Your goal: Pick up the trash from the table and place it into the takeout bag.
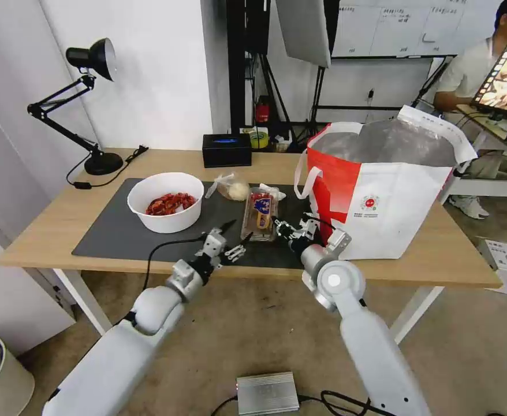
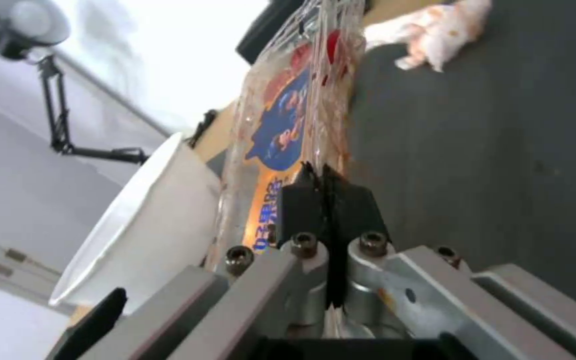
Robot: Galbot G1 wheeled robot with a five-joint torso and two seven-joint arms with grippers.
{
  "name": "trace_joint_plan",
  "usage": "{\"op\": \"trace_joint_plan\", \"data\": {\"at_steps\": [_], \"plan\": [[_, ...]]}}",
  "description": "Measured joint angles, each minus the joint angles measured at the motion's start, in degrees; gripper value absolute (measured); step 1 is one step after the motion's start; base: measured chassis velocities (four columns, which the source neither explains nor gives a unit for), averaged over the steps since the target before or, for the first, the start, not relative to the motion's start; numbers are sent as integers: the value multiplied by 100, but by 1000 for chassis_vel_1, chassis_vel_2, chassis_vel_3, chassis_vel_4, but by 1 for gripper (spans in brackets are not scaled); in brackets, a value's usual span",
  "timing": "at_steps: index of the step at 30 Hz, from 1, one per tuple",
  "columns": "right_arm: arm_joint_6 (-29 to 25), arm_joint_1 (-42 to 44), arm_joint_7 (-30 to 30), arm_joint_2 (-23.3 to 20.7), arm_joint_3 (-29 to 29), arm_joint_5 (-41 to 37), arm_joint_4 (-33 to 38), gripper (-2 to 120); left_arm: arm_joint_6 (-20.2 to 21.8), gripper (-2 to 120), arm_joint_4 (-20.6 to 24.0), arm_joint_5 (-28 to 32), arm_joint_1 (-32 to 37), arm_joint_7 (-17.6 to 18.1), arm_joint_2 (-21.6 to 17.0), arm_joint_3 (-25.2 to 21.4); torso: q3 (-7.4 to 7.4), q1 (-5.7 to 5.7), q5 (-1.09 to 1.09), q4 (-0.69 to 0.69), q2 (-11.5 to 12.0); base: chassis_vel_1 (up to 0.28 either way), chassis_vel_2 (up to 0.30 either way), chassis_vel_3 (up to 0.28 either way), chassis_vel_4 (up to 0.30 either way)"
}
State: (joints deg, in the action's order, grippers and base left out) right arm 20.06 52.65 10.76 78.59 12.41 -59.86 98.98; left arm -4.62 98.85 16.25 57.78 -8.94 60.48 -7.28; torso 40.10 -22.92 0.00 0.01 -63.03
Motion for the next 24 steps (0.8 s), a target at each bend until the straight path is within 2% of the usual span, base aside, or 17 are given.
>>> {"op": "trace_joint_plan", "data": {"at_steps": [1,4,6,15,20,24], "plan": [[0,0,0,0,0,0,0,0,0,83,0,0,0,0,0,0,0,0,0,0,0,0,0,0,0],[-164,126,-233,-163,-114,378,214,0,42,97,206,16,301,31,-37,-304,0,0,0,0,0,0,0,0,0],[-219,186,-322,-239,-147,541,324,0,75,99,291,16,422,50,-49,-435,0,0,0,-1,0,0,0,0,0],[-658,530,-870,-711,-293,1694,867,0,137,100,736,12,1189,127,-120,-1178,0,0,0,-1,0,0,0,0,0],[-869,708,-1041,-888,-281,2021,1106,0,165,100,901,12,1516,136,-83,-1471,0,1,0,-1,0,0,0,0,0],[-1276,968,-1313,-1161,-161,2507,1408,0,172,100,1117,27,1916,137,-20,-1837,0,1,1,-1,0,0,0,0,0]]}}
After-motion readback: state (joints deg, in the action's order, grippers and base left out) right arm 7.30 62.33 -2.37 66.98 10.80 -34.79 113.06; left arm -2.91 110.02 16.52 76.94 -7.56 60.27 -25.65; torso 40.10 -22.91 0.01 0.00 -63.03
